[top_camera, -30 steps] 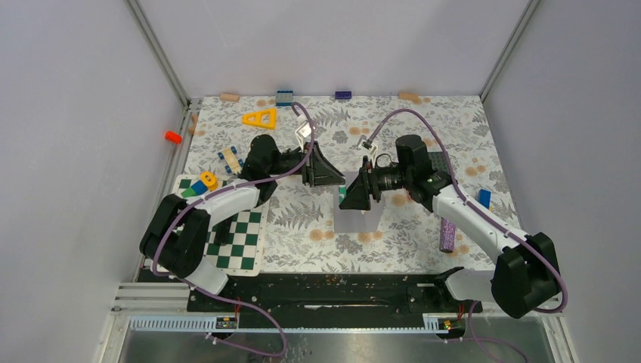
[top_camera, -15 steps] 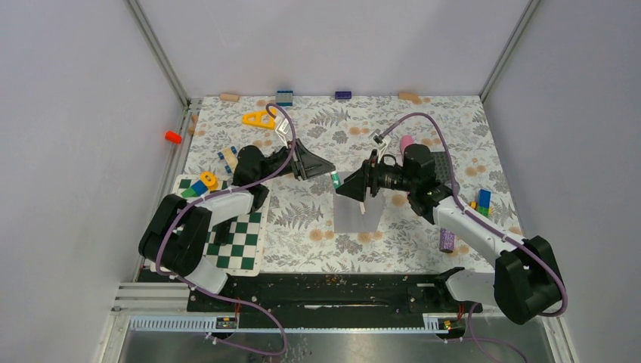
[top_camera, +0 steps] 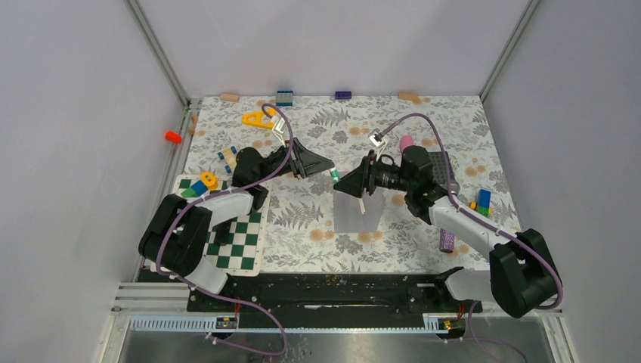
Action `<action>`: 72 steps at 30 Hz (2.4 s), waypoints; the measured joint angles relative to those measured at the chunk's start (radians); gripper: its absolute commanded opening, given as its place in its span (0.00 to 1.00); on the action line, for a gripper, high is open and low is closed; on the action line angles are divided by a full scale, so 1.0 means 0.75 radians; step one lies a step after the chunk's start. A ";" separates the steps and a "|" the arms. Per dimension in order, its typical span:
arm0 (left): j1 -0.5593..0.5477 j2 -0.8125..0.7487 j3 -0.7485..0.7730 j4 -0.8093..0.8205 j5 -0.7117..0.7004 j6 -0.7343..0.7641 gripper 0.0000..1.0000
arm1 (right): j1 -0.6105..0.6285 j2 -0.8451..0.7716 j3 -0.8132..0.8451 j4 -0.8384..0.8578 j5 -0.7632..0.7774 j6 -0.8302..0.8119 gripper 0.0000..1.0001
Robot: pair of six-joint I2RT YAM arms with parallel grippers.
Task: Place the letter into the envelope and seal it
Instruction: Adjust the solid glue.
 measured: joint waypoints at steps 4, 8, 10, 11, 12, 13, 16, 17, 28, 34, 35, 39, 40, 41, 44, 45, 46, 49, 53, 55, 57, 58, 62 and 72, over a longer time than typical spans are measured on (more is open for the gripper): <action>0.012 0.000 -0.001 0.013 -0.002 -0.009 0.23 | 0.015 0.013 0.000 0.010 -0.002 0.003 0.48; 0.025 0.000 -0.001 0.030 -0.005 -0.016 0.23 | 0.020 0.017 0.000 0.010 -0.009 -0.002 0.29; 0.027 0.000 -0.001 0.033 -0.005 -0.017 0.24 | 0.023 0.017 0.000 0.012 -0.013 -0.002 0.16; 0.027 0.000 -0.001 0.034 -0.005 -0.021 0.27 | 0.025 0.017 0.000 0.014 -0.015 -0.005 0.11; 0.027 0.000 -0.001 0.034 -0.005 -0.021 0.33 | 0.025 0.017 0.000 0.014 -0.017 -0.008 0.06; 0.026 0.000 -0.002 0.034 -0.005 -0.021 0.45 | 0.025 0.017 0.000 0.014 -0.022 -0.009 0.04; 0.027 0.000 -0.002 0.044 -0.002 -0.025 0.82 | 0.025 0.017 0.002 -0.005 -0.034 -0.021 0.00; 0.028 0.000 -0.002 0.045 0.000 -0.024 0.91 | 0.025 0.016 0.009 -0.036 -0.038 -0.033 0.00; 0.194 -0.019 0.006 0.031 0.130 0.068 0.99 | 0.023 -0.091 0.283 -0.824 -0.142 -0.597 0.00; 0.178 -0.023 0.077 0.028 0.334 0.130 0.99 | 0.023 -0.052 0.526 -1.416 -0.126 -1.076 0.00; 0.170 -0.024 0.095 0.023 0.371 0.148 0.99 | 0.023 -0.028 0.573 -1.513 -0.116 -1.151 0.00; 0.121 -0.067 0.144 -0.163 0.445 0.313 0.99 | 0.023 0.079 0.709 -1.816 -0.087 -1.376 0.00; 0.099 -0.094 0.163 -0.288 0.451 0.409 0.99 | 0.023 0.100 0.727 -1.867 -0.084 -1.410 0.00; 0.077 -0.120 0.188 -0.433 0.447 0.529 0.99 | 0.023 0.127 0.748 -1.933 -0.080 -1.452 0.00; -0.029 -0.194 0.332 -0.994 0.389 1.013 0.99 | 0.023 0.179 0.780 -2.051 -0.081 -1.519 0.00; -0.060 -0.209 0.372 -1.120 0.369 1.129 0.99 | 0.023 0.191 0.788 -2.077 -0.082 -1.534 0.00; -0.095 -0.227 0.409 -1.244 0.354 1.252 0.99 | 0.023 0.199 0.793 -2.097 -0.086 -1.546 0.00; -0.154 -0.276 0.430 -1.474 0.340 1.490 0.99 | 0.023 0.211 0.800 -2.140 -0.114 -1.571 0.00; -0.192 -0.285 0.432 -1.742 0.301 1.742 0.99 | 0.023 0.222 0.817 -2.167 -0.143 -1.578 0.00; -0.229 -0.285 0.435 -1.872 0.278 1.854 0.99 | 0.023 0.234 0.826 -2.177 -0.152 -1.577 0.00; -0.276 -0.285 0.451 -1.972 0.251 1.939 0.99 | 0.023 0.257 0.836 -2.185 -0.165 -1.572 0.00; -0.302 -0.285 0.462 -2.014 0.233 1.979 0.99 | 0.023 0.272 0.839 -2.188 -0.170 -1.569 0.00; -0.362 -0.285 0.511 -2.098 0.179 2.061 0.99 | 0.023 0.343 0.861 -2.219 -0.190 -1.563 0.00; -0.530 -0.217 0.624 -2.228 -0.103 2.219 0.90 | 0.023 0.520 0.949 -2.357 -0.290 -1.561 0.00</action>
